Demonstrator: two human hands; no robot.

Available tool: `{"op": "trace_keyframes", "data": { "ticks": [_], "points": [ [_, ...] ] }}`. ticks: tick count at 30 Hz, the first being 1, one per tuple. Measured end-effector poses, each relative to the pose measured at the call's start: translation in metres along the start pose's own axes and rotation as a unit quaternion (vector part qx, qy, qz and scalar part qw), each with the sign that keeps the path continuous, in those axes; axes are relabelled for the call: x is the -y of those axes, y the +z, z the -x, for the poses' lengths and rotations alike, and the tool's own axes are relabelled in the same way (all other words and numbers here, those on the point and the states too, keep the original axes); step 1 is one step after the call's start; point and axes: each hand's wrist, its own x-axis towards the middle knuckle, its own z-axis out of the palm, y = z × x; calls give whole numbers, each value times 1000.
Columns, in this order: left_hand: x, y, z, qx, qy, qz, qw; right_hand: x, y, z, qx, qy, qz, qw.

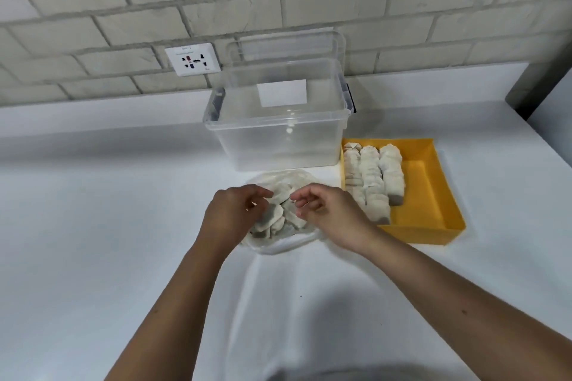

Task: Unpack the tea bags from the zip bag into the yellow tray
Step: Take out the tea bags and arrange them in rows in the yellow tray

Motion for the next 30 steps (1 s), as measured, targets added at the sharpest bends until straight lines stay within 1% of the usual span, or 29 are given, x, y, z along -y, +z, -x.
{"op": "trace_keyframes", "data": {
  "ticks": [2, 3, 5, 7, 9, 13, 14, 16, 18, 20, 22, 24, 27, 30],
  "points": [
    [8, 11, 2, 7, 0, -70, 998, -6, 16, -3, 30, 4, 12, 999],
    [11, 15, 2, -1, 1, -105, 994, -8, 22, -5, 34, 9, 24, 999],
    [15, 24, 2, -25, 11, -151, 988, -13, 26, -8, 24, 16, 54, 998],
    [17, 31, 3, -31, 17, -181, 983, -15, 28, -10, 11, 20, 69, 997],
    [21, 35, 2, -23, 15, -190, 981, -17, 27, -10, -1, 25, 75, 997],
    [29, 31, 0, 6, -6, -156, 988, -18, 28, -11, -6, 27, 78, 997],
    [29, 29, 1, 14, -14, -141, 990, -18, 28, -12, -7, 28, 80, 996],
    [28, 22, 3, 9, -33, -68, 997, -17, 28, -13, -13, 31, 87, 996],
    [25, 11, 4, -30, -61, 26, 997, -17, 27, -14, -18, 36, 93, 995],
    [24, -1, 3, -61, -93, 110, 988, -17, 28, -16, -14, 37, 114, 993],
    [23, -11, 4, -67, -113, 184, 974, -18, 32, -19, 0, 37, 138, 990],
    [22, -16, 7, -69, -123, 230, 963, -17, 39, -23, 13, 41, 164, 986],
    [21, -16, 9, -69, -122, 264, 954, -15, 50, -28, 17, 58, 207, 976],
    [17, -12, 12, -64, -127, 308, 941, -12, 53, -30, 27, 51, 239, 969]
  ]
}}
